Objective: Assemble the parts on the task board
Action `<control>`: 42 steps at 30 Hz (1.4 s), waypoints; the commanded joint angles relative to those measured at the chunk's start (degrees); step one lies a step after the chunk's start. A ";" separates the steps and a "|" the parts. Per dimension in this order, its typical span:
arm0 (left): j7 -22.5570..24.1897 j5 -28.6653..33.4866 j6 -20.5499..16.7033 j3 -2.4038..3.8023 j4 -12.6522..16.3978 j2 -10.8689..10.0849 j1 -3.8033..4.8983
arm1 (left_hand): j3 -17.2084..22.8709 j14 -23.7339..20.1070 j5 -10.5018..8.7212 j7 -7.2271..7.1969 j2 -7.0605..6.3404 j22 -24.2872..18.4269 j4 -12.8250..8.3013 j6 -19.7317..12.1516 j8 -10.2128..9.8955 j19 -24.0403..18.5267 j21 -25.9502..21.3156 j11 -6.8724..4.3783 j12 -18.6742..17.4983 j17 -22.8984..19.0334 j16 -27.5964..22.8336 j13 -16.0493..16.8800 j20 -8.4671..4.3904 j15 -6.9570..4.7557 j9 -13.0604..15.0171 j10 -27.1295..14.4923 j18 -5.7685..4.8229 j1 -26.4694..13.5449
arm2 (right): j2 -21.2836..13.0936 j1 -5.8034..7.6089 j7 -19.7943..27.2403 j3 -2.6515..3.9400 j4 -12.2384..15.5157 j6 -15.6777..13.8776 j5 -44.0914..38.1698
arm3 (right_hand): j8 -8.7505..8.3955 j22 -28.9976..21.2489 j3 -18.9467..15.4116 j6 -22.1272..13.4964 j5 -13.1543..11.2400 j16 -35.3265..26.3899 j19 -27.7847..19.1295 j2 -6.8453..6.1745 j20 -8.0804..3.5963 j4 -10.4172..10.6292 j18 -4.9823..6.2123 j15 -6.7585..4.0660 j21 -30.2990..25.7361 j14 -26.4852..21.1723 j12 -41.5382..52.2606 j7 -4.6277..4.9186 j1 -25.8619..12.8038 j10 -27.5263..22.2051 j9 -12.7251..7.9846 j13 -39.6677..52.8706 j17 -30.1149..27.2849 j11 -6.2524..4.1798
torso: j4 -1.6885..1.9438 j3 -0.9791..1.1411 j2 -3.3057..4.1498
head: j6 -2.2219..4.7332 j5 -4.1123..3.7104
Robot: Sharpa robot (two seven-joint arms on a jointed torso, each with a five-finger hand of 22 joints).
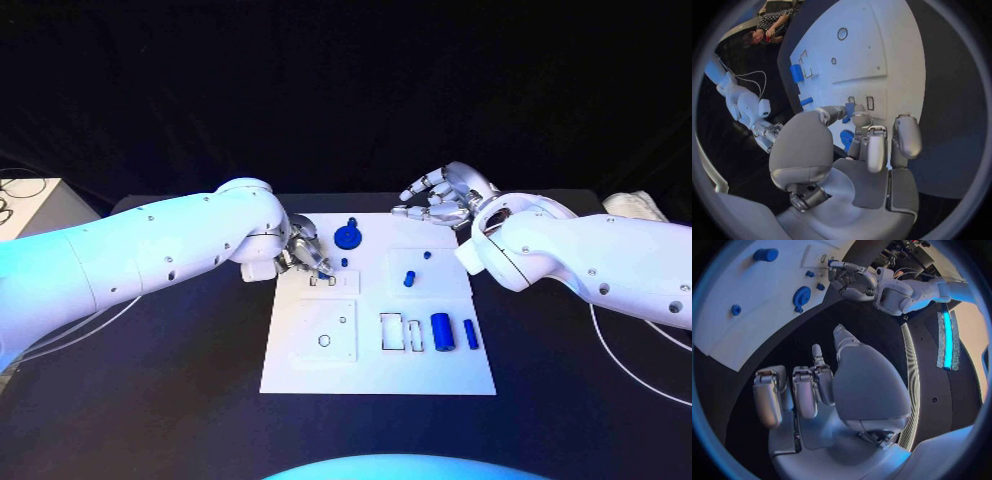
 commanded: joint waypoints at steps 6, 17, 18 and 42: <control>-0.86 3.14 6.44 0.14 -2.13 1.70 0.43 | 9.85 5.36 -0.59 0.10 1.38 -0.17 -9.82 0.06 0.12 -0.42 -0.33 0.20 -0.49 13.30 -0.39 -0.26 -0.01 0.13 0.06 -0.23 -0.20 1.34 | 0.09 -0.07 0.59 0.02 -0.05 0.74 -0.28 | 0.36 15.10 -0.04 -0.46 0.02 -0.02 6.10 0.57 -0.01 0.14 -0.82 -0.12 0.12 5.82 -0.10 0.02 -0.06 -0.37 0.09 8.90 14.49 0.04 | -0.01 0.04 0.13 | 0.06 -0.05; -1.13 2.29 8.07 -0.01 -4.90 4.39 0.73 | 9.90 5.43 -0.90 0.19 1.54 0.03 -10.11 -0.09 0.05 -0.32 -0.25 0.27 -0.63 13.47 -0.31 -0.47 0.03 0.19 0.13 -0.35 -0.23 1.50 | 0.16 -0.08 0.54 0.02 -0.05 0.74 -0.28 | 0.36 15.10 -0.04 -0.46 0.02 -0.02 6.10 0.57 -0.01 0.14 -0.82 -0.12 0.12 5.82 -0.10 0.02 -0.06 -0.37 0.09 8.90 14.49 0.04 | 0.09 0.08 0.08 | -0.10 -0.10; -1.15 1.86 7.97 -0.08 -5.10 4.65 0.74 | 9.90 5.41 -0.92 0.19 1.55 0.10 -10.13 -0.10 0.04 -0.28 -0.23 0.27 -0.66 13.44 -0.32 -0.51 0.03 0.19 0.14 -0.38 -0.25 1.52 | 0.17 -0.08 0.54 0.02 -0.04 0.73 -0.28 | 0.36 15.10 -0.04 -0.46 0.02 -0.02 6.10 0.57 -0.01 0.14 -0.82 -0.12 0.12 5.82 -0.10 0.02 -0.06 -0.37 0.09 8.90 14.49 0.04 | 0.09 0.08 0.08 | -0.05 -0.06; -1.39 -2.73 7.83 -0.71 -5.89 6.16 0.76 | 9.93 5.42 -1.02 0.24 1.62 0.83 -10.56 -0.17 0.00 0.24 0.08 0.30 -0.34 13.45 -0.32 -0.02 0.05 0.21 0.22 -0.07 -0.39 1.79 | 0.17 -0.08 0.54 0.02 0.01 0.76 -0.28 | 0.53 15.10 -0.16 -0.51 0.03 -0.01 6.10 0.64 -0.03 0.13 -0.82 -0.15 0.12 5.83 -0.03 -0.01 -0.06 -0.30 0.14 8.93 14.52 0.02 | 0.08 -0.01 0.14 | -0.26 0.05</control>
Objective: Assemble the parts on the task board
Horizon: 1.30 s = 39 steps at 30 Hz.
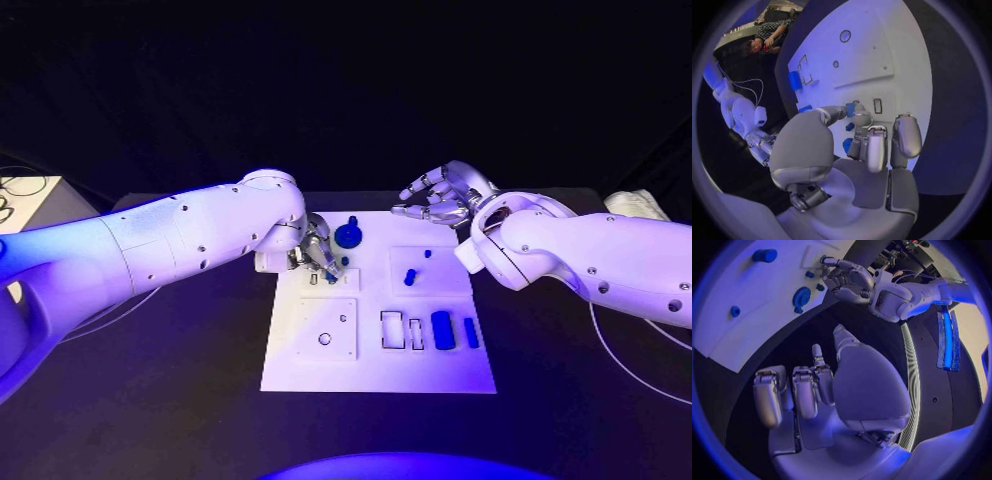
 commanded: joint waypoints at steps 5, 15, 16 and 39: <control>-0.17 -1.26 1.36 0.00 -0.06 -0.02 0.07 | 10.11 5.46 -0.11 -0.05 1.23 0.11 -10.46 0.14 0.06 0.27 0.11 0.07 0.05 13.56 -0.26 0.10 0.05 0.20 0.07 0.16 -0.40 1.50 | 0.07 -0.03 0.57 0.02 0.00 0.73 -0.29 | 0.10 15.07 -0.16 -0.51 0.03 -0.01 6.10 0.64 -0.03 0.13 -0.82 -0.15 0.12 5.83 -0.03 -0.01 -0.06 -0.30 0.05 8.90 14.54 0.02 | 0.02 0.02 0.07 | -0.09 0.00; -0.19 -1.17 1.75 -0.08 -0.13 0.09 0.04 | 10.11 5.46 -0.11 -0.05 1.23 0.11 -10.46 0.14 0.06 0.27 0.11 0.07 0.05 13.56 -0.26 0.10 0.05 0.20 0.07 0.16 -0.40 1.50 | 0.07 -0.03 0.59 0.02 0.02 0.74 -0.30 | 0.10 15.07 -0.16 -0.51 0.03 -0.01 6.10 0.64 -0.03 0.13 -0.82 -0.15 0.12 5.83 -0.03 -0.01 -0.06 -0.30 0.05 8.90 14.54 0.02 | -0.06 0.01 0.07 | -0.29 0.00; -0.19 -1.12 1.81 -0.11 -0.14 0.11 0.03 | 10.11 5.46 -0.11 -0.05 1.23 0.11 -10.46 0.14 0.06 0.27 0.11 0.07 0.05 13.56 -0.26 0.10 0.05 0.20 0.07 0.16 -0.40 1.50 | 0.06 -0.03 0.59 0.02 0.03 0.74 -0.30 | 0.16 15.07 -0.20 -0.55 0.03 0.01 6.10 0.65 -0.04 0.10 -0.82 -0.16 0.12 5.84 -0.03 -0.01 -0.01 -0.31 0.07 8.89 14.57 0.01 | -0.06 0.01 0.07 | -0.29 0.00; -0.21 -0.85 3.27 -0.60 0.59 0.17 -0.04 | 10.09 5.51 -0.10 -0.02 1.19 0.27 -10.70 0.19 0.05 0.38 0.19 0.10 0.09 13.69 -0.20 0.12 0.07 0.22 0.14 0.23 -0.43 1.56 | 0.04 -0.03 0.59 0.03 0.02 0.82 -0.33 | 0.16 15.07 -0.20 -0.55 0.03 0.01 6.10 0.65 -0.04 0.10 -0.82 -0.16 0.12 5.84 -0.03 -0.01 -0.01 -0.31 0.07 8.89 14.57 0.01 | -0.01 -0.01 0.02 | -0.46 -0.06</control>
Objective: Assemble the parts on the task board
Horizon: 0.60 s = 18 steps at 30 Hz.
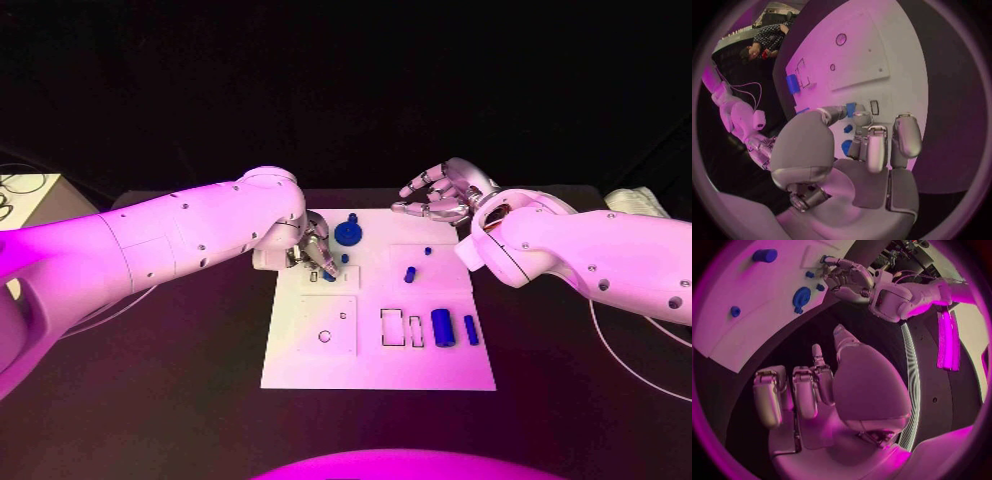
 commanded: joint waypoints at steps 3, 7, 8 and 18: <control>-0.10 0.15 2.17 -0.20 0.47 0.16 -0.22 | 10.25 5.51 0.11 -0.07 0.60 0.09 -10.55 0.23 0.24 0.39 0.19 -0.02 0.10 13.69 -0.20 0.00 0.07 0.21 0.08 0.14 -0.43 0.97 | 0.05 -0.03 0.58 0.03 0.04 0.78 -0.33 | 0.16 15.10 -0.20 -0.55 0.04 0.01 6.10 0.65 -0.04 0.10 -0.83 -0.16 0.12 5.84 -0.03 -0.01 -0.01 -0.31 0.08 8.91 14.58 0.01 | -0.01 0.00 0.01 | 0.03 -0.03; -0.10 0.16 2.21 -0.23 0.44 0.18 -0.24 | 10.25 5.51 0.11 -0.07 0.60 0.09 -10.55 0.23 0.24 0.39 0.19 -0.02 0.10 13.69 -0.20 0.00 0.07 0.21 0.08 0.14 -0.43 0.97 | 0.06 -0.03 0.59 0.03 0.06 0.80 -0.33 | 0.16 15.10 -0.20 -0.55 0.04 0.01 6.10 0.65 -0.04 0.10 -0.83 -0.16 0.12 5.84 -0.03 -0.01 -0.01 -0.31 0.08 8.91 14.58 0.01 | -0.02 0.02 0.02 | 0.00 -0.02; -0.10 0.16 2.21 -0.24 0.42 0.19 -0.25 | 10.25 5.51 0.11 -0.07 0.60 0.09 -10.55 0.23 0.24 0.39 0.19 -0.02 0.10 13.69 -0.20 0.00 0.07 0.21 0.08 0.14 -0.43 0.97 | 0.06 -0.03 0.60 0.03 0.06 0.81 -0.33 | 0.16 15.10 -0.20 -0.55 0.04 0.01 6.10 0.65 -0.04 0.10 -0.83 -0.16 0.12 5.84 -0.03 -0.01 -0.01 -0.31 0.08 8.91 14.58 0.01 | -0.03 0.04 0.01 | 0.03 -0.03; -0.14 0.16 2.07 -0.46 -0.29 0.56 -0.46 | 10.23 5.46 0.09 -0.03 0.64 -0.01 -10.61 0.25 0.22 0.30 0.15 0.01 0.06 13.56 -0.26 -0.07 0.08 0.24 0.11 0.12 -0.40 0.94 | -0.03 -0.03 0.60 0.03 0.17 0.77 -0.33 | 0.16 15.10 -0.20 -0.55 0.04 0.01 6.10 0.65 -0.04 0.10 -0.83 -0.16 0.12 5.84 -0.03 -0.01 -0.01 -0.31 0.08 8.91 14.58 0.01 | -0.07 0.05 0.05 | 0.01 -0.08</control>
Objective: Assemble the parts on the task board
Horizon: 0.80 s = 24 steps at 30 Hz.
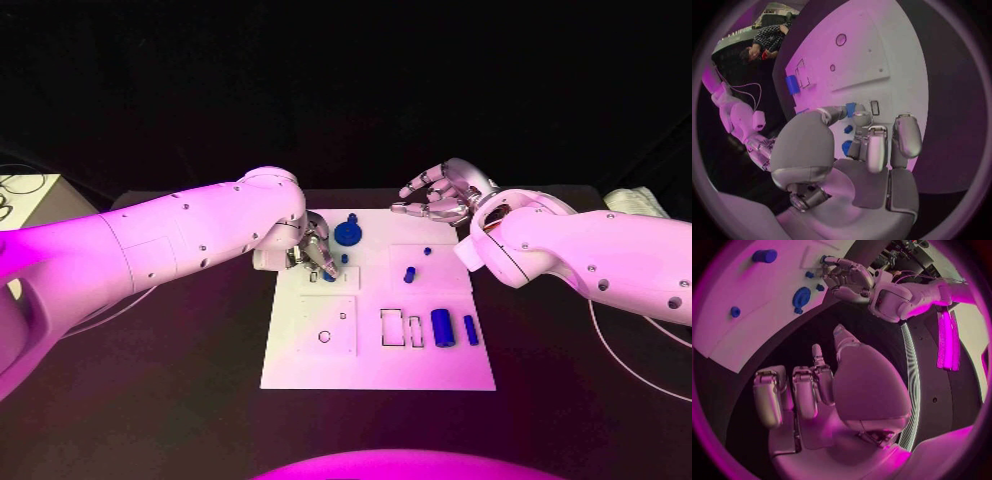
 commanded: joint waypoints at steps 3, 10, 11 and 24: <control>-0.13 0.27 1.69 -0.39 -0.29 0.40 -0.55 | 10.21 5.44 0.06 -0.04 0.67 -0.04 -10.57 0.25 0.22 0.31 0.16 -0.07 0.11 13.53 -0.28 0.07 0.09 0.24 0.12 0.07 -0.41 0.90 | -0.05 -0.03 0.60 0.02 0.14 0.70 -0.33 | 0.16 15.05 -0.20 -0.55 0.04 0.01 6.10 0.65 -0.04 0.10 -0.82 -0.15 0.12 5.84 -0.03 -0.01 -0.01 -0.31 0.09 8.92 14.58 0.01 | -0.04 0.01 0.02 | -0.14 -0.08; -0.14 0.98 1.69 -0.46 -0.93 0.61 -0.60 | 9.25 5.37 0.16 0.01 1.18 -0.26 -9.49 0.14 0.03 0.05 0.03 0.08 0.19 13.38 -0.35 0.10 0.27 0.42 0.33 0.10 -0.36 -0.80 | -0.07 -0.03 0.63 0.02 0.14 0.67 -0.33 | 0.16 15.05 -0.20 -0.55 0.04 0.01 6.10 0.65 -0.04 0.10 -0.82 -0.15 0.12 5.84 -0.03 -0.01 -0.01 -0.31 0.09 8.92 14.58 0.01 | 0.03 0.03 -0.02 | -0.28 -0.11; -0.14 1.06 1.69 -0.47 -1.01 0.63 -0.60 | 9.21 5.33 0.23 0.00 1.16 -0.35 -9.44 0.10 0.00 -0.02 -0.01 0.08 0.19 13.27 -0.40 0.10 0.28 0.43 0.34 0.07 -0.34 -0.95 | -0.07 -0.03 0.63 0.02 0.15 0.66 -0.33 | 0.16 15.05 -0.20 -0.55 0.04 0.01 6.10 0.65 -0.04 0.10 -0.82 -0.15 0.12 5.84 -0.03 -0.01 -0.01 -0.31 0.09 8.92 14.58 0.01 | 0.03 0.03 -0.01 | -0.28 -0.13; -0.18 1.39 2.11 -0.63 -1.71 1.06 -0.73 | 5.51 5.10 0.12 -0.43 -0.64 -0.76 -7.02 0.37 -0.57 -0.46 -0.43 -0.12 0.43 12.78 -0.65 -0.10 0.42 0.33 0.50 -0.64 -0.23 -6.26 | -0.18 -0.03 0.67 0.02 0.26 0.58 -0.34 | 0.29 15.05 -0.30 -0.64 0.03 -0.06 6.10 0.69 -0.06 0.10 -0.82 -0.17 0.12 5.80 -0.10 -0.02 0.04 -0.37 0.13 8.83 14.44 0.00 | 0.02 -0.03 -0.01 | -0.43 -0.17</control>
